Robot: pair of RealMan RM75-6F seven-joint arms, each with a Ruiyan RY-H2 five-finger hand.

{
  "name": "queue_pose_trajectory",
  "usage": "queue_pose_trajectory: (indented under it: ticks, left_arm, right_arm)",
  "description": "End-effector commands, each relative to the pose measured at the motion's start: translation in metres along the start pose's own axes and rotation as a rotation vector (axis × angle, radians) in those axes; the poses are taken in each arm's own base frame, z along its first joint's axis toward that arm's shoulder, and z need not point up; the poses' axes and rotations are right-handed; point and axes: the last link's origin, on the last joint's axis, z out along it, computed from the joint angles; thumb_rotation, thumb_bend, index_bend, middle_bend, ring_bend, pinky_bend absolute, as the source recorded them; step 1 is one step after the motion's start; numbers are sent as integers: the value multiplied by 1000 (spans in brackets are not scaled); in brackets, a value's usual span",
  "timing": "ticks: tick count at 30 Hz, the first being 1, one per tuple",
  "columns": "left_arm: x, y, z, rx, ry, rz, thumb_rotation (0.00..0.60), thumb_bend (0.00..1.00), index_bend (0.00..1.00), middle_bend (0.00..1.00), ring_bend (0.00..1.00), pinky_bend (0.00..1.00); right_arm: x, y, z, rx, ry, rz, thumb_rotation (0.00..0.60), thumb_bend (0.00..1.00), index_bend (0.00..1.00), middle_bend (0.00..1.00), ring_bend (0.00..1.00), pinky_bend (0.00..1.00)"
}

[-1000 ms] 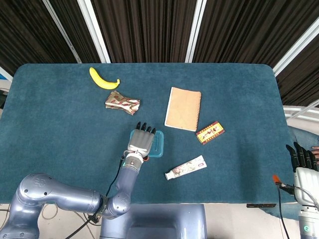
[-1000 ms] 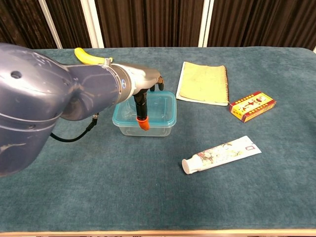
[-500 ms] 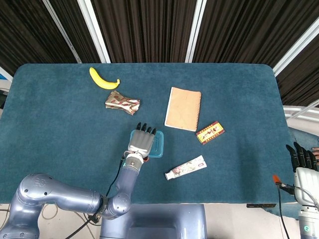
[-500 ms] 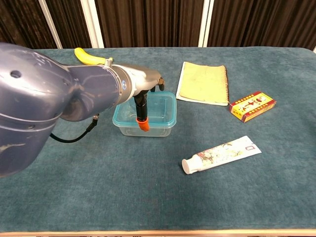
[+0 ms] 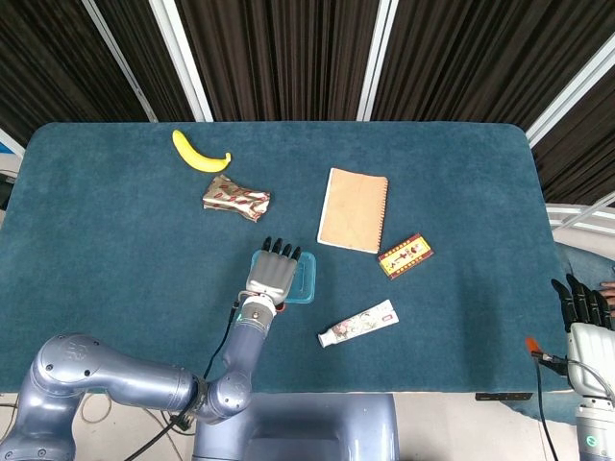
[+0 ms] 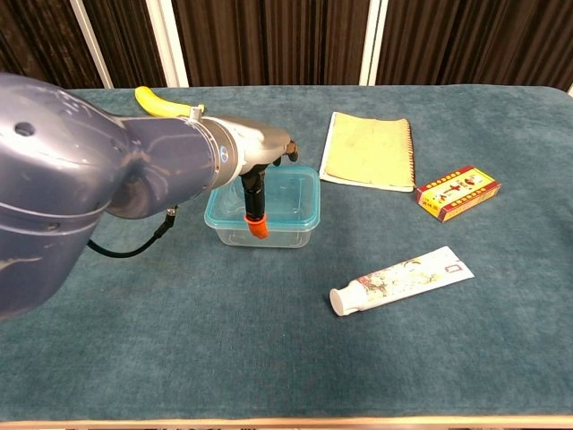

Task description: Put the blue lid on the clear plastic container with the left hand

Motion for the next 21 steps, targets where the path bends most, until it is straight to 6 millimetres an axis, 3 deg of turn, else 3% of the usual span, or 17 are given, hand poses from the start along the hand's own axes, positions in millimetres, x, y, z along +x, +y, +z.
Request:
queue_pose_trajectory:
  ticks: [1, 8, 15, 21]
  left_arm:
    - [0, 0, -1, -2, -7, 8, 600, 119, 59, 75, 0, 0]
    - [7, -1, -6, -8, 13, 18, 600, 120, 49, 58, 0, 0]
    - [24, -15, -27, -14, 76, -4, 600, 120, 60, 79, 0, 0]
    - [38, -26, -34, -34, 148, -73, 600, 284, 257, 240, 0, 0]
  right_arm:
    - [0, 0, 0, 1, 1, 0, 600, 274, 95, 14, 35, 0]
    - [0, 0, 0, -1, 2, -1, 600, 274, 95, 14, 35, 0]
    - [0, 0, 0, -3, 3, -4, 600, 275, 95, 14, 35, 0]
    - [-1, 0, 0, -8, 5, -6, 600, 274, 95, 14, 35, 0]
